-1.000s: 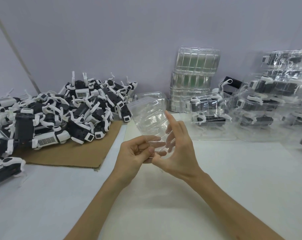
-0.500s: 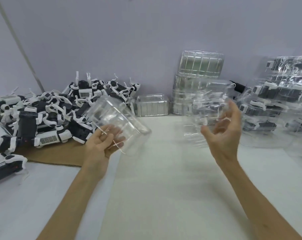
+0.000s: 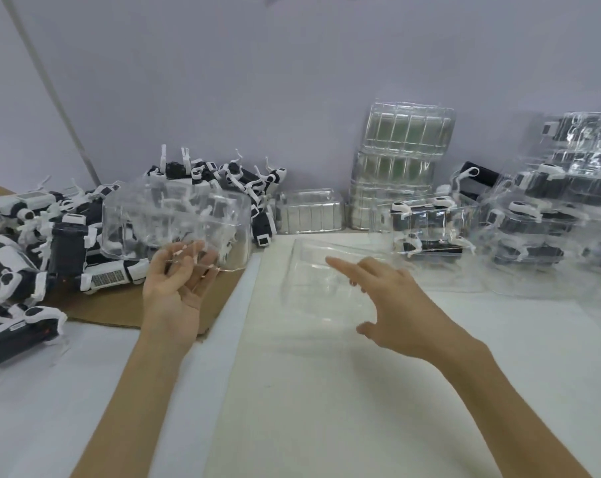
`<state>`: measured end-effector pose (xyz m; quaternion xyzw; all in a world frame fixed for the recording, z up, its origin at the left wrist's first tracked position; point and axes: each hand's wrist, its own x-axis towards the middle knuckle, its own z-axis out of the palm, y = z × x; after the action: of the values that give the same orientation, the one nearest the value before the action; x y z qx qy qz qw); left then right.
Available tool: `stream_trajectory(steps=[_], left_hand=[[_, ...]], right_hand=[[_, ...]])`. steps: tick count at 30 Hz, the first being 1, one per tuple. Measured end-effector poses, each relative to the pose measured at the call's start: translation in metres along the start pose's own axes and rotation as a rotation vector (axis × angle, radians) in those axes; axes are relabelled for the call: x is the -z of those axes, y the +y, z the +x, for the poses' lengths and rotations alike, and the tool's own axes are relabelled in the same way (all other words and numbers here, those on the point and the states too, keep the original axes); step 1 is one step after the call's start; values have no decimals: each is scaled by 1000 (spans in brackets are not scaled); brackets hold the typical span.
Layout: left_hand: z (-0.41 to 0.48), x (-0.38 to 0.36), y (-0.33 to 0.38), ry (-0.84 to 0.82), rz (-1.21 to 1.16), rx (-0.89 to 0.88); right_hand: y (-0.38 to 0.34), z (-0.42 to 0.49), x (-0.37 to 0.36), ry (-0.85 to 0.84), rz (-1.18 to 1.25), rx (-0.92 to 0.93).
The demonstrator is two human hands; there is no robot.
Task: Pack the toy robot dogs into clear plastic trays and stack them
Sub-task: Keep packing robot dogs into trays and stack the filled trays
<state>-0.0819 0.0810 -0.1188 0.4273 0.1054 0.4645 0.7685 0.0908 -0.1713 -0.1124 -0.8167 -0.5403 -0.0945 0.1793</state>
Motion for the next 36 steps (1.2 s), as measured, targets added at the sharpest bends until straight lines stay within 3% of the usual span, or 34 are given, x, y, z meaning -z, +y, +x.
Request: stream_trajectory(steps=[5, 7, 10, 12, 15, 18, 20, 22, 24, 27, 30, 34, 36], left_hand=[[-4, -5, -1, -67, 0, 14], [-7, -10, -3, -107, 17, 28], [-14, -19, -8, -197, 38, 54], [-19, -25, -11, -288, 82, 52], [-26, -32, -15, -432, 98, 79], [-29, -36, -17, -425, 112, 62], [-27, -35, -17, -357, 280, -46], [-25, -32, -20, -341, 599, -151], [-26, -29, -28, -377, 842, -132], [-30, -28, -36, -465, 1001, -39], [-30, -28, -39, -437, 999, -40], [-29, -25, -39, -299, 965, -31], [-30, -24, -40, -253, 942, -35]], right_hand=[[-19, -7, -9, -206, 84, 24], [-26, -4, -3, -55, 83, 51], [-38, 4, 8, 356, 213, 79], [-51, 12, 12, 483, 210, 95], [-69, 32, 18, 463, 12, 137], [-77, 56, 20, 404, 11, 178], [-77, 70, 20, 399, 80, 181], [-70, 87, 22, 413, 64, 173], [-58, 106, 23, 346, 26, 114], [-32, 129, 18, 214, -7, -59], [-8, 137, 4, 34, -134, -183], [6, 139, -12, -333, -308, -314], [6, 142, -12, -375, -340, -362]])
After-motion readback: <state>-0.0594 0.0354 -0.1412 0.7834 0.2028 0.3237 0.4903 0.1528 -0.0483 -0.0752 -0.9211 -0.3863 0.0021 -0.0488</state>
